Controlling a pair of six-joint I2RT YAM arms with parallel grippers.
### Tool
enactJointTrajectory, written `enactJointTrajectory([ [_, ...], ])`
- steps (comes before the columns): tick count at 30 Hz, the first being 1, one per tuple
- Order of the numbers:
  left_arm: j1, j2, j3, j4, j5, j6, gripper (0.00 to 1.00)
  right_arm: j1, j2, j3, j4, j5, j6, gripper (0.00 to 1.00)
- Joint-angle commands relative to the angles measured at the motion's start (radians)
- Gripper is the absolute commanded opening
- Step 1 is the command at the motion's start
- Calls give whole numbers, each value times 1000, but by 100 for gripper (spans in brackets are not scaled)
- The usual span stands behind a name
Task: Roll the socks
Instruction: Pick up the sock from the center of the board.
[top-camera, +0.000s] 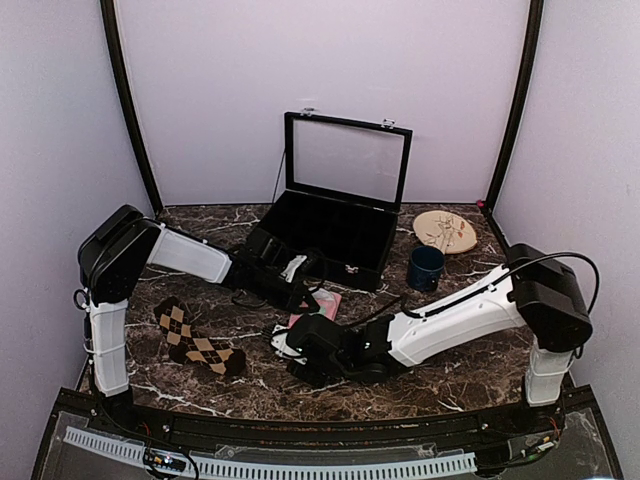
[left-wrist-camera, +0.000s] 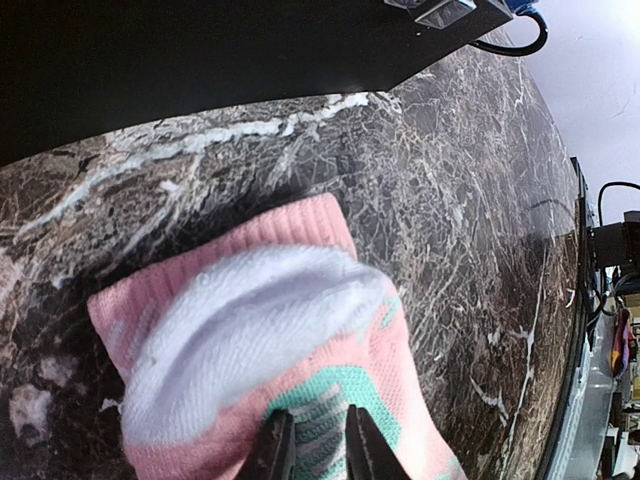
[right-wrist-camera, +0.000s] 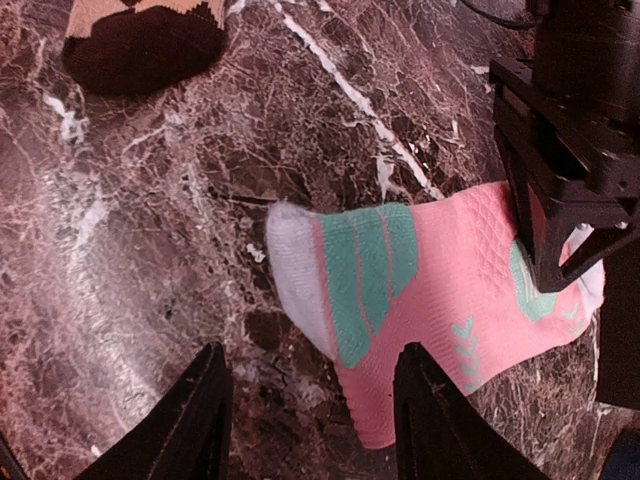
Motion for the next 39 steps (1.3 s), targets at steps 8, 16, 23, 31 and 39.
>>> enactJointTrajectory([
  [8, 13, 43, -71, -144, -25, 2, 21, 9, 133, 107, 12, 88, -172, 52],
  [16, 14, 51, -74, -133, -17, -1, 21, 9, 184, 145, -5, 116, -216, 50],
  [23, 17, 56, -79, -126, -9, -4, 21, 9, 222, 155, -11, 129, -251, 46],
  [31, 22, 55, -79, -130, -13, -1, 22, 6, 228, 148, -16, 109, -263, 31],
  [39, 24, 25, -92, -117, -36, -21, 32, -8, 209, 135, -30, 49, -233, 20],
])
